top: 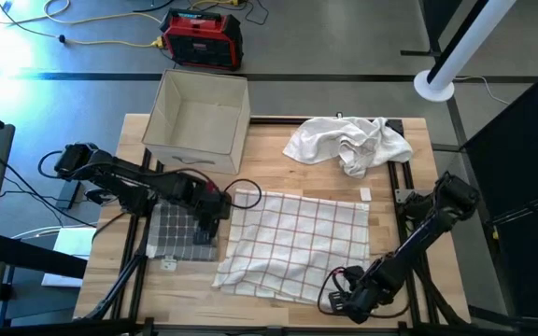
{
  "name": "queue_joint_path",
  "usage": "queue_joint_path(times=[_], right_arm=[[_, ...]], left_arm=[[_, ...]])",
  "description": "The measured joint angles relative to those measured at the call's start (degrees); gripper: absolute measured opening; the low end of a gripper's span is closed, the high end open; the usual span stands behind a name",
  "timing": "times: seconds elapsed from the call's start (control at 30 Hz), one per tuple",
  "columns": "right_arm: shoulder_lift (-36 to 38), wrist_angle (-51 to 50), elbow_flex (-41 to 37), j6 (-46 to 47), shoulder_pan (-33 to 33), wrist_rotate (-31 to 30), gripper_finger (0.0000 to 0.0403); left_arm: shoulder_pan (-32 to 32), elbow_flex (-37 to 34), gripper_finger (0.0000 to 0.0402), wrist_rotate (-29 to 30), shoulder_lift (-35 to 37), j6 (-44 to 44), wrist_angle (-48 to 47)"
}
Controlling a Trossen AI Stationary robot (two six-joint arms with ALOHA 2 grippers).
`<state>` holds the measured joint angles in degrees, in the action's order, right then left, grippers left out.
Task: Fold towel
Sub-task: Fold the bottom white towel
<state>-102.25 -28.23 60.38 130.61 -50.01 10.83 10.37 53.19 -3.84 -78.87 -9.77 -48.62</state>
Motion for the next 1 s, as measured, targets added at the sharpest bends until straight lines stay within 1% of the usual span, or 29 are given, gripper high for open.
queue_joint_path(times=[0.17,0.27,0.53,0.73,0.8,0.87,1.0], right_arm=[[-0.2,-4.5,0.0,-0.1,0.3,0.1,0.0138],[-0.2,-5.6,-0.1,-0.3,0.5,-0.1,0.0138],[-1.0,-4.3,-0.1,-0.5,0.7,-0.2,0.0138],[-2.7,0.3,-0.1,-0.6,0.9,-0.5,0.0132],[-3.0,0.6,-0.1,-0.8,0.9,-0.3,0.0118],[-3.0,0.6,-0.1,-1.1,0.9,-0.3,0.0094],[-2.8,0.2,-0.1,-2.8,0.8,0.0,0.0023]], left_arm=[[0.0,0.0,0.0154,0.0,0.0,1.4,0.2],[0.0,0.0,0.0154,0.0,0.0,1.4,0.3],[-0.3,0.0,0.0154,0.1,0.0,1.5,0.5],[-0.3,0.0,0.0154,0.3,0.0,1.7,0.9],[-0.3,0.0,0.0154,0.4,0.0,1.7,0.9],[-0.3,0.0,0.0154,0.4,0.0,1.7,0.9],[-0.3,0.0,0.0154,0.4,0.0,1.5,0.9]])
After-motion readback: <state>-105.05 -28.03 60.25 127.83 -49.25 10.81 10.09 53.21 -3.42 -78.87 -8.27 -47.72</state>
